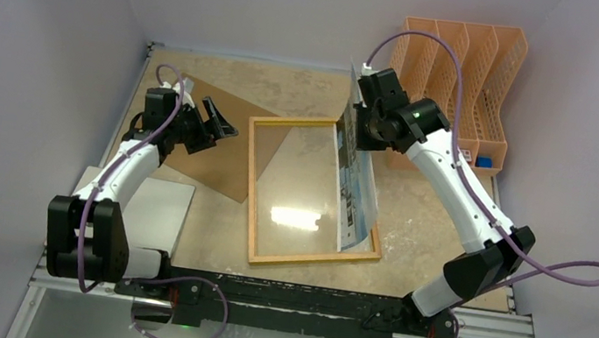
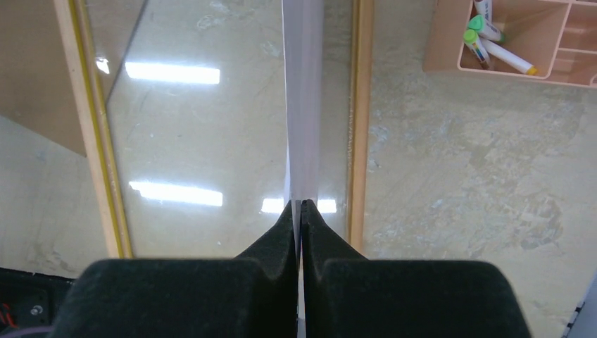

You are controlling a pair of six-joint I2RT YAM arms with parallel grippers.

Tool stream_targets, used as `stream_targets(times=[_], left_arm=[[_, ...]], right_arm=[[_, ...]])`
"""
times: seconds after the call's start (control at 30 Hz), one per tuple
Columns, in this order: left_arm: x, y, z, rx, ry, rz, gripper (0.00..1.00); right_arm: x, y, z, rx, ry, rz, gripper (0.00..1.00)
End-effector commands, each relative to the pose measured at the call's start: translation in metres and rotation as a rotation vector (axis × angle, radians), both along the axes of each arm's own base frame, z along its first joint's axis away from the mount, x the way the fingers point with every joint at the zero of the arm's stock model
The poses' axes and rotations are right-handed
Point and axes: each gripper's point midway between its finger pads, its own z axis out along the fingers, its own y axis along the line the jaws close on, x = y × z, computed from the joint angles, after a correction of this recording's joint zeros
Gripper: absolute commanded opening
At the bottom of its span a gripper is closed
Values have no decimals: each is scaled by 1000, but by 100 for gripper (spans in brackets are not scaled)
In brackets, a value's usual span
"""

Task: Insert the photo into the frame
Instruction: Turn over the photo from the photo frame.

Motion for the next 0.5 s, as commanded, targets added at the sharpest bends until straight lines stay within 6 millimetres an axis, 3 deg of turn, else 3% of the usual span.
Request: stream_targets(times=[0.0, 0.47], left_arm=[[4, -1, 1, -4, -23, -3, 79], [1, -1, -1, 0, -13, -6, 79]], right_arm=[[-2, -13, 9, -50, -3, -34, 0], [18, -25, 14, -177, -51, -67, 0]])
